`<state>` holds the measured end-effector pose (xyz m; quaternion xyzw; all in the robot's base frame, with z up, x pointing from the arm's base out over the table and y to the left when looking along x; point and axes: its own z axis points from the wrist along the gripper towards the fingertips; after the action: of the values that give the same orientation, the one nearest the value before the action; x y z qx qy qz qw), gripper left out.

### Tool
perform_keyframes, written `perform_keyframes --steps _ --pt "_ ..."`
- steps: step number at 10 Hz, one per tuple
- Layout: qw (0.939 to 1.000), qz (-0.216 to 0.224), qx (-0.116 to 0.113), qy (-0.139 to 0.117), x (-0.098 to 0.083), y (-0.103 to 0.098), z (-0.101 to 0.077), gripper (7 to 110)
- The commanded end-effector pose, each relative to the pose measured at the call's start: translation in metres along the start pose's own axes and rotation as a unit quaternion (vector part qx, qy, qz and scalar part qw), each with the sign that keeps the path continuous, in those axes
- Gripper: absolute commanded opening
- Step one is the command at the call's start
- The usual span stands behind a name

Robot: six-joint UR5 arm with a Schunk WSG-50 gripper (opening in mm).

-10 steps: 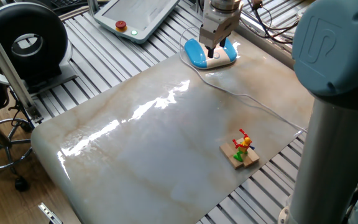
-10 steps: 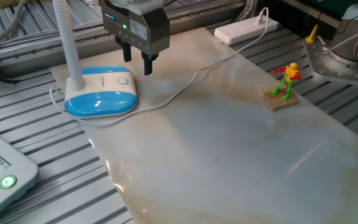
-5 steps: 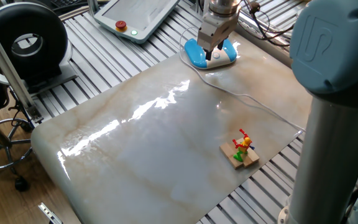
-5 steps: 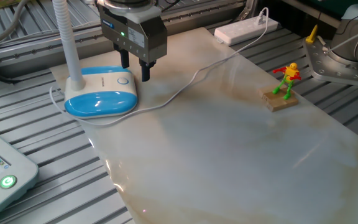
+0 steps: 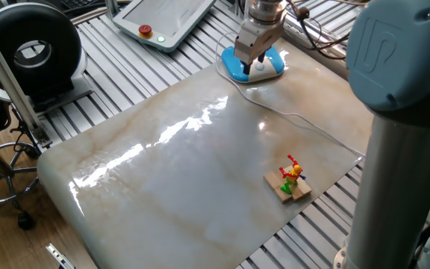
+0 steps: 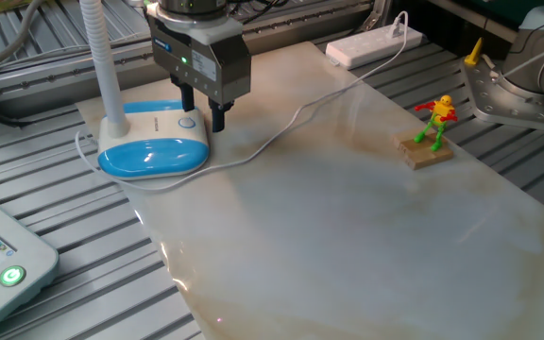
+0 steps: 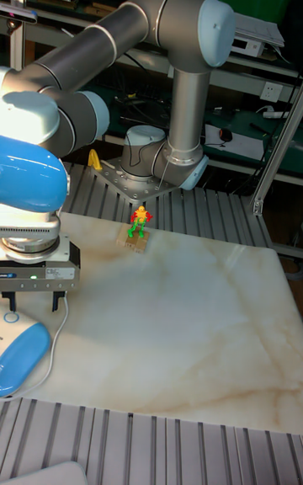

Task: Turn off the desk lamp by pressing the button

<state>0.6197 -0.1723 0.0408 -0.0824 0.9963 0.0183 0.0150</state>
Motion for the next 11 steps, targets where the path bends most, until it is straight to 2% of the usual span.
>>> perform_keyframes --steps 1,7,11 --pt "0.9999 0.006 -0.003 -0.010 -0.005 -0.002 0.007 66" --pt "0.9999 -0.013 -0.003 -0.009 0.002 0.001 0.027 66" --pt "0.9997 -0.023 -0.010 0.003 0.015 0.003 0.026 66"
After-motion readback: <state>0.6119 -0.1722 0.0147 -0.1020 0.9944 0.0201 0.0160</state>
